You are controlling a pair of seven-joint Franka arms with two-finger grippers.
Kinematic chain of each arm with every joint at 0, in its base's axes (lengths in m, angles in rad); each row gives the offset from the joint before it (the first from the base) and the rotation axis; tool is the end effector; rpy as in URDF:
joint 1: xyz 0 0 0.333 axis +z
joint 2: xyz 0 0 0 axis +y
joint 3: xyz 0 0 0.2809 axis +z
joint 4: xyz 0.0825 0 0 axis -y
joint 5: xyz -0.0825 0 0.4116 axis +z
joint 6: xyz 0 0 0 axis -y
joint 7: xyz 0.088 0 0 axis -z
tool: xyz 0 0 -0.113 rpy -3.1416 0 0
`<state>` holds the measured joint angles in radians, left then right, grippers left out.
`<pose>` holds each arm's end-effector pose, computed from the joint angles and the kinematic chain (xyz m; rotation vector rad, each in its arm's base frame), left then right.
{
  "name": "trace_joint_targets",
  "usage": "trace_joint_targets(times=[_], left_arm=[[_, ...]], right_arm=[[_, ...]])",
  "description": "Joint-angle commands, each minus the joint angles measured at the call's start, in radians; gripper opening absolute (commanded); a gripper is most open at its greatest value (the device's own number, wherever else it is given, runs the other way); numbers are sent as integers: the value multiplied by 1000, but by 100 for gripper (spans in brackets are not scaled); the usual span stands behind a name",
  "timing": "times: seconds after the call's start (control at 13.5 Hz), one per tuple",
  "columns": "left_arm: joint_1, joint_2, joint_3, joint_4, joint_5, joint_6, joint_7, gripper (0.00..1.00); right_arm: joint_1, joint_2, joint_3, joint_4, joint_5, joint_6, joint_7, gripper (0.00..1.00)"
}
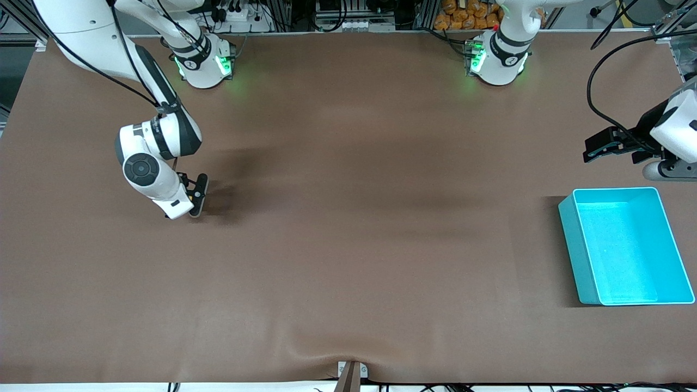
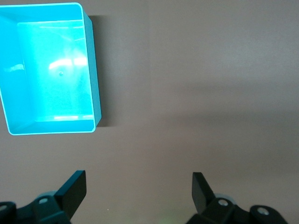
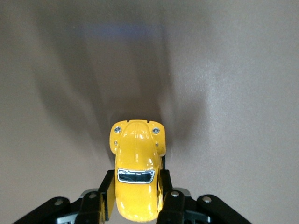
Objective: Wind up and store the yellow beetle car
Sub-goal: 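Drag the car backward along the table with the right gripper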
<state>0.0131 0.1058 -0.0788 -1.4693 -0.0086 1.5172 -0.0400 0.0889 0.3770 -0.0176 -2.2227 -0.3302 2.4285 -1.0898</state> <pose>0.6037 -0.0385 0.5666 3.1261 -0.0402 -0.0913 0.5298 0.0348 0.1276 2.2846 1.9856 -0.3742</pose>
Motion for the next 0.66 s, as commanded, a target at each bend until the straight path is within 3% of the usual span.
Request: trace_joint_targets(times=[0.0,0.22,0.3,0.44,0.59], left_arm=[[-7,8,-7,12,25,5,-14,100],[-4,9,-9,9,25,8,-14,100],[-2,11,-9,6,25,8,-14,100],[-4,15,-7,9,25,8,-17,100],[7,21,-7,7,24,8,-18,100]], right_arm=[[-63,77,4,12,-64,95,-24,15],[-87,74,5,18,-64,93,-71,19],[-98,71,5,20,-64,90,-73,28],[-115,63,5,38,-64,75,-73,100],[-142,15,13,76,-50,-38,-122,100]])
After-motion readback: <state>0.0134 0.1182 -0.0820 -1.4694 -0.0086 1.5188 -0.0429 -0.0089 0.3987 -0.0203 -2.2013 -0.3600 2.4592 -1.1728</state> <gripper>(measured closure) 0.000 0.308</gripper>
